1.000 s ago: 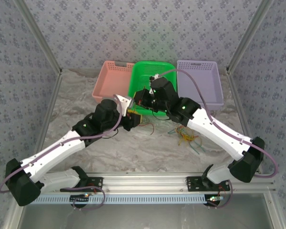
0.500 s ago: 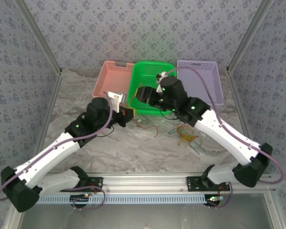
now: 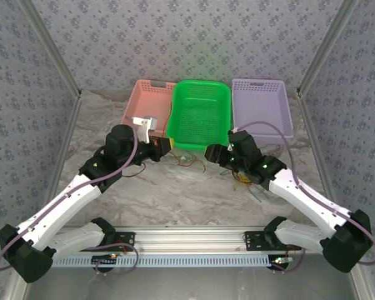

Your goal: Untangle the cables

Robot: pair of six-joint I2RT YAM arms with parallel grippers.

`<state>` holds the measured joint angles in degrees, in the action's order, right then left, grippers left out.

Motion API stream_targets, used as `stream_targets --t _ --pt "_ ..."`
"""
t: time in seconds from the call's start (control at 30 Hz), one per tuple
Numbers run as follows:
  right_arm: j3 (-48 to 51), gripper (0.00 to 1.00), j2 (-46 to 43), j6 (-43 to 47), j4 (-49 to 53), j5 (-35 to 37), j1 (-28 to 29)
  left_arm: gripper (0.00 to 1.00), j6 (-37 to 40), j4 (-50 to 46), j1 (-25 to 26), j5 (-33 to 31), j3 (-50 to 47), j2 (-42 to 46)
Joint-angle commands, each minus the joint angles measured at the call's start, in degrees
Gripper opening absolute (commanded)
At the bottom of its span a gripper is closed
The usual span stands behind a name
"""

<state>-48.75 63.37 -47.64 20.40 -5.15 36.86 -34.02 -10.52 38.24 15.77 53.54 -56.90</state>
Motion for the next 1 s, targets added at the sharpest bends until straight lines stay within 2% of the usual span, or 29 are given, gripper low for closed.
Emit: stream_targets --t 0.0,0.17,0.4,0.67,0.73,0.83,0.97 --pt "0.6 0.70 2.4 5.9 0.6 -8.1 -1.3 0.00 -0.7 1.0 -0.4 1.8 1.8 1.8" --pt "1.8 0.72 5.4 5.8 -1.6 -10.6 1.8 0.00 -0.5 1.1 -0.4 2.6 1.6 1.8" --pt "1.3 0.66 11.2 5.7 -5.1 -14.0 -0.1 0.00 -0.4 1.1 -0.4 3.3 1.7 2.1" --pt "2.3 0.41 14.1 4.7 -7.3 -14.8 0.1 0.00 -0.1 0.8 -0.4 3.0 1.9 2.5" --pt "3.2 0.28 13.8 4.2 -8.5 -14.5 0.0 0.00 0.0 0.8 -0.4 3.0 2.1 2.4" --pt "3.6 0.02 13.1 4.5 -8.0 -12.4 0.6 0.00 0.0 0.6 -0.5 2.5 2.6 2.2" --pt "3.9 0.00 11.8 7.1 -4.5 -7.0 4.1 0.00 -1.4 1.5 -2.0 2.0 4.3 1.3"
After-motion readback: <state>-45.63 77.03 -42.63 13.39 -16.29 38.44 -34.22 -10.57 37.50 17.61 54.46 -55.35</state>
